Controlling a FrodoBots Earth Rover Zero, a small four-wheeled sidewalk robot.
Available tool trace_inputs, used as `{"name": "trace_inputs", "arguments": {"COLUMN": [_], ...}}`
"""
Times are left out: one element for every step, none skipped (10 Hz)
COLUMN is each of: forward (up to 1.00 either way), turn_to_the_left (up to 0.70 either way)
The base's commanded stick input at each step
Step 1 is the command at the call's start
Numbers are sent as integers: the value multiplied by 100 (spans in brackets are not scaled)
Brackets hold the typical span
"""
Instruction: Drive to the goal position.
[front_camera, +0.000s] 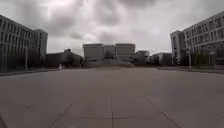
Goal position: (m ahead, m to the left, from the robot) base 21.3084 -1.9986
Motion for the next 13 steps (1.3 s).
{"name": "trace_inputs", "arguments": {"forward": [70,70,70,70,70,70,70,70,70,70,70,70,70], "turn_to_the_left": [0,0,0,0,0,0,0,0,0,0,0,0,0]}}
